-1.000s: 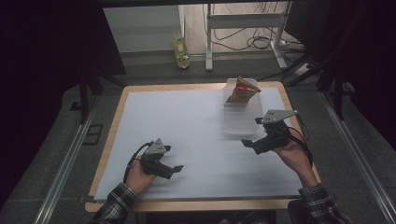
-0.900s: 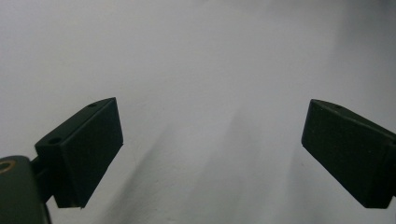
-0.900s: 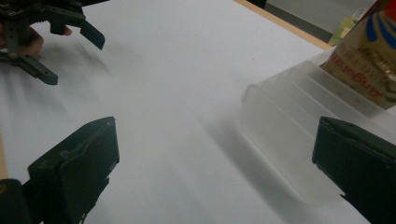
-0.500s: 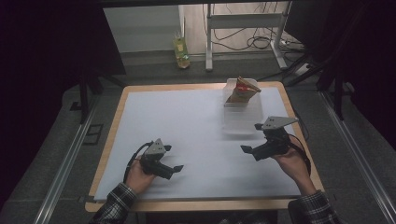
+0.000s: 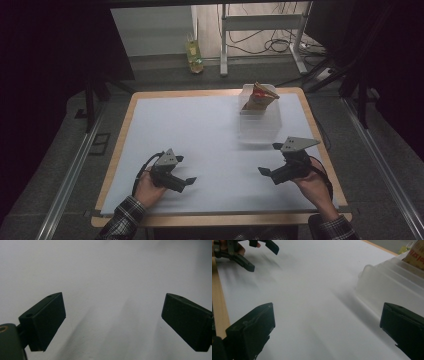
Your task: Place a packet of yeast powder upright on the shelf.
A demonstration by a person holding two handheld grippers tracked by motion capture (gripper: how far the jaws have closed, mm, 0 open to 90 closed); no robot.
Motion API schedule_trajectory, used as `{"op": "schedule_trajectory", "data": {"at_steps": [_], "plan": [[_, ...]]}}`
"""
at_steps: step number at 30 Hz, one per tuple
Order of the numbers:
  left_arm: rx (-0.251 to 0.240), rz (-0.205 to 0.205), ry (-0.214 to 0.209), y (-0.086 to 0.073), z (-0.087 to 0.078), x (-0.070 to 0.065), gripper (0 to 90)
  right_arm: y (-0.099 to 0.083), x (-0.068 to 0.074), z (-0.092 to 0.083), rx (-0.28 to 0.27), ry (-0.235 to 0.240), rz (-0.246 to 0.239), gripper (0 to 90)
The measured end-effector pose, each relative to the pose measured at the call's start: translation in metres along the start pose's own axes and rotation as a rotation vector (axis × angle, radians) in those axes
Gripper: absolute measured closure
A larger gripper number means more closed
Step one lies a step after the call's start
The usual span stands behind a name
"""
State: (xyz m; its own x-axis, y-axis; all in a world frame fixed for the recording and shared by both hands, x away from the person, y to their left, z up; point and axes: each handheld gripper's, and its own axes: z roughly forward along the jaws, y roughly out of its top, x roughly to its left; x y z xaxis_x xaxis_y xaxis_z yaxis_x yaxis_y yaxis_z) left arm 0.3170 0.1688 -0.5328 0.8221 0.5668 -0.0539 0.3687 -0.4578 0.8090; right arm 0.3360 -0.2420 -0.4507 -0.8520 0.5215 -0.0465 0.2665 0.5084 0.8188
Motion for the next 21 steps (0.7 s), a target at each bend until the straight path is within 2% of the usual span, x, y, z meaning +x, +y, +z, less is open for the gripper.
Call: {"op": "schedule_trajectory", "data": {"at_steps": [4, 6, 15, 19, 21], "plan": [[0.001, -0.001, -0.001, 0.000, 0.000, 0.000, 5.4, -0.008, 0.001, -0.001, 0.007, -0.004, -0.005, 0.2], [0.006, 0.000, -0.003, 0.000, 0.001, -0.001, 5.3, -0.017, 0.004, 0.000, 0.033, -0.017, -0.025, 0.2], [0.003, -0.005, 0.000, 0.000, 0.001, 0.000, 5.3, -0.040, 0.006, 0.011, 0.108, -0.018, -0.033, 0.1], [0.004, -0.010, 0.003, 0.000, 0.001, 0.001, 5.3, -0.042, 0.003, 0.013, 0.090, -0.010, -0.003, 0.0], [0.001, -0.013, 0.004, 0.000, 0.000, 0.002, 5.3, -0.044, 0.001, 0.013, 0.075, 0.006, 0.030, 0.0]]}}
